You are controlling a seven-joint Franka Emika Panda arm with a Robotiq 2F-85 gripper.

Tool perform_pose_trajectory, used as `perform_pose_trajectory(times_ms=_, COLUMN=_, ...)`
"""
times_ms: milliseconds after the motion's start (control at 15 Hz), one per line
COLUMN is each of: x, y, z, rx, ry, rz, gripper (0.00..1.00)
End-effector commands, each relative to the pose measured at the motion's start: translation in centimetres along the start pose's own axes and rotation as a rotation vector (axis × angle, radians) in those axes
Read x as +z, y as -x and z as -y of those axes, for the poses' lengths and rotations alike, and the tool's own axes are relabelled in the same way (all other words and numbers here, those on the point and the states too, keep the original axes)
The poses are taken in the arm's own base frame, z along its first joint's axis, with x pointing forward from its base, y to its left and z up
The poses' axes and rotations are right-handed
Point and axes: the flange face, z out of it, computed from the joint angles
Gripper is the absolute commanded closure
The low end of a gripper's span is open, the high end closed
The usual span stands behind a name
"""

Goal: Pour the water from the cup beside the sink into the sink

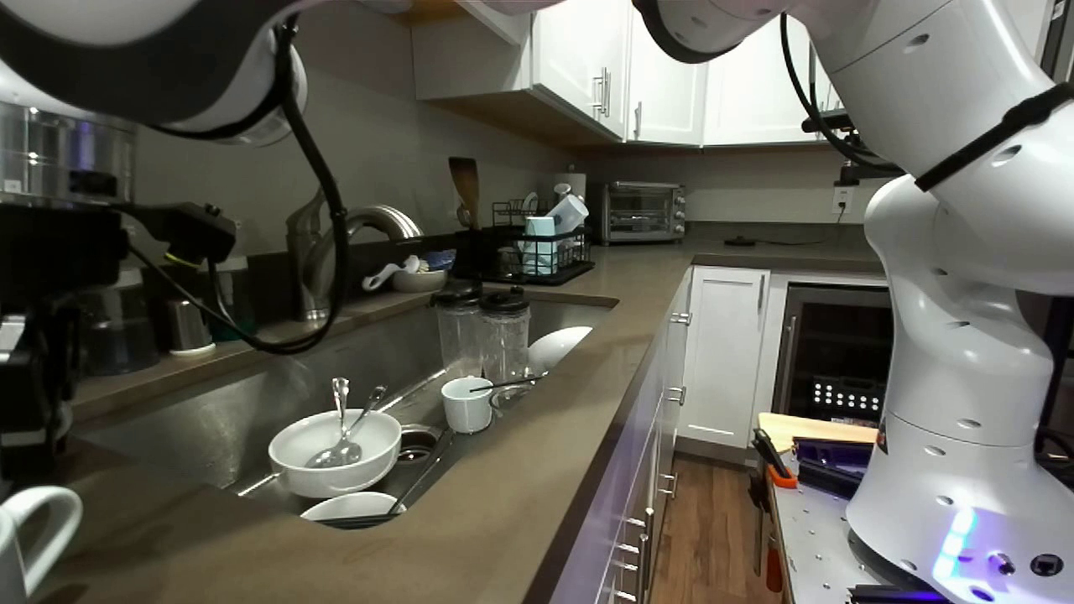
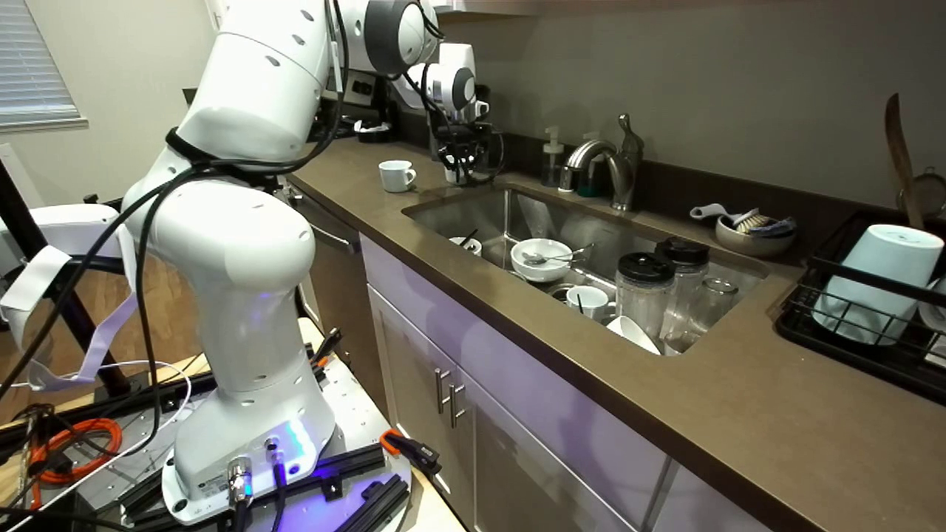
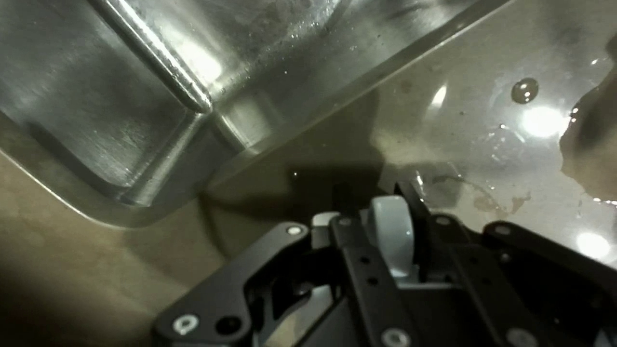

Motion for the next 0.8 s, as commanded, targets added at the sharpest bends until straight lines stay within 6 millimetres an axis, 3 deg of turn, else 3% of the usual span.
perform_pose_trajectory(times_ms=0, x=0.1, y=-0.7, z=-0.02, rx=-0.02, ry=-0.023, rz=-0.016, gripper=0.97)
perform_pose_trajectory(times_ms=733, x=-0.34, y=-0.17, z=0.68, rx=-0.008, ry=-0.016, rz=0.051, gripper=0.94)
